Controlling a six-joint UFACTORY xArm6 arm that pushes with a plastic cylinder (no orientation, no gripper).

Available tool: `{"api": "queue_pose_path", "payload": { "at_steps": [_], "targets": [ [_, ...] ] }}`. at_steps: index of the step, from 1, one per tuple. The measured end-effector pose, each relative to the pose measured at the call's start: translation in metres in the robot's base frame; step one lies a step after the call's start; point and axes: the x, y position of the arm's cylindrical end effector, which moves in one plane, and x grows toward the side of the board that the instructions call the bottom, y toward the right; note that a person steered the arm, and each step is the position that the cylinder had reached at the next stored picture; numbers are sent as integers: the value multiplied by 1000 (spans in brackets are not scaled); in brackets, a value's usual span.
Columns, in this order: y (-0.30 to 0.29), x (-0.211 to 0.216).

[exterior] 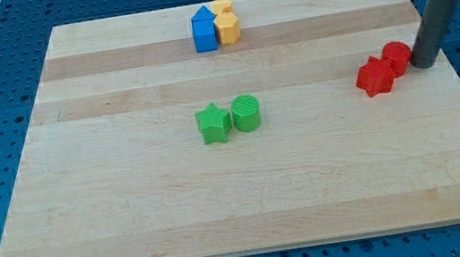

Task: Push the red star closer to the green circle

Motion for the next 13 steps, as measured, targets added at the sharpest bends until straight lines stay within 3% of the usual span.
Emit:
{"api": "queue_pose_path", "payload": {
  "at_steps": [7, 8, 9, 10, 13],
  "targets": [
    [-110, 50],
    [-64, 45],
    [-50, 12],
    [-70, 14],
    [-143, 73]
  ]
}}
